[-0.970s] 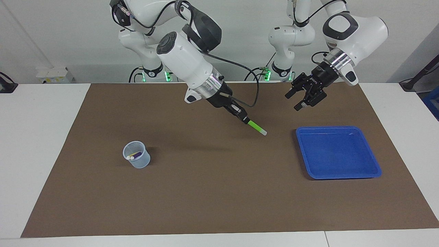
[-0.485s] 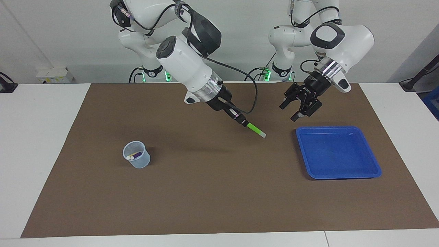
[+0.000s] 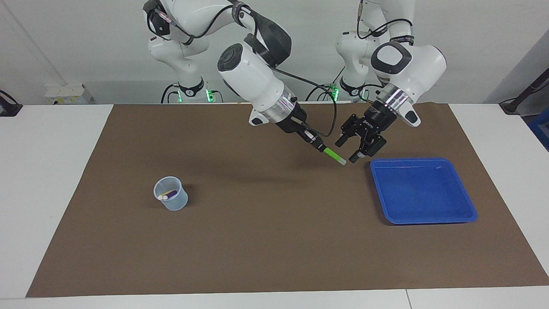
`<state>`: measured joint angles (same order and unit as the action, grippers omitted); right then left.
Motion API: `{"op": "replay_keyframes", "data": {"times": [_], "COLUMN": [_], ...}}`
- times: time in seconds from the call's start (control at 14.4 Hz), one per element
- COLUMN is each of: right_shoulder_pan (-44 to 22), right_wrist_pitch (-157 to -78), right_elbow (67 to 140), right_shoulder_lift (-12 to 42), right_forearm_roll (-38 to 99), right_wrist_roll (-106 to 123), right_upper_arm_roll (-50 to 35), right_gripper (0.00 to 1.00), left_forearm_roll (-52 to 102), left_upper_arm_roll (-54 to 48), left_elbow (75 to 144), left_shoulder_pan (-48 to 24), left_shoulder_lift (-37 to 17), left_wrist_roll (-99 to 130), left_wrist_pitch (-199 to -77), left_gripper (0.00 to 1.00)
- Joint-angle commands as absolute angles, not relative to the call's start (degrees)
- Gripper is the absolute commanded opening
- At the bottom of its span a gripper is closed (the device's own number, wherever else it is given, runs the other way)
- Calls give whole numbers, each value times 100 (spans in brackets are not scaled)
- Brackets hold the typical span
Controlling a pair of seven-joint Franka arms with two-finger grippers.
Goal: Right arm passes pens to left for tray arrangement
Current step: 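Carry the green pen into the open left gripper above the tray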
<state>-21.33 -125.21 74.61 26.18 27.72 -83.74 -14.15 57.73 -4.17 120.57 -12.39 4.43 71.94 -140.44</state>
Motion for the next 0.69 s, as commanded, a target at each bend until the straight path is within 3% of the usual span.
{"op": "replay_keyframes", "data": {"times": [0.0,0.14,0.21,0.28,0.42,0.62], "right_shoulder_pan": [-2224,-2232,-2241,-2241,-2250,-2250], "right_wrist_pitch": [-12586,-12577,-12577,-12577,-12560,-12525], "right_elbow": [7339,7339,7339,7339,7339,7339], "right_shoulder_lift": [2698,2690,2689,2681,2672,2672], "right_forearm_roll": [2795,2769,2760,2760,2769,2769], "right_wrist_roll": [-8464,-8516,-8560,-8569,-8569,-8569], "right_upper_arm_roll": [-1433,-1433,-1433,-1433,-1424,-1424], "right_gripper": [0,0,0,0,0,0], "left_forearm_roll": [5880,5880,5880,5880,5880,5880], "left_upper_arm_roll": [-334,-343,-334,-334,-334,-325], "left_elbow": [12190,12225,12217,12217,12234,12243], "left_shoulder_pan": [-1371,-1406,-1467,-1468,-1459,-1433], "left_shoulder_lift": [501,492,475,466,466,466], "left_wrist_roll": [7199,7172,7163,7163,7163,7172], "left_wrist_pitch": [-14124,-14185,-14238,-14282,-14291,-14282], "left_gripper": [87,80,57,49,46,12]}}
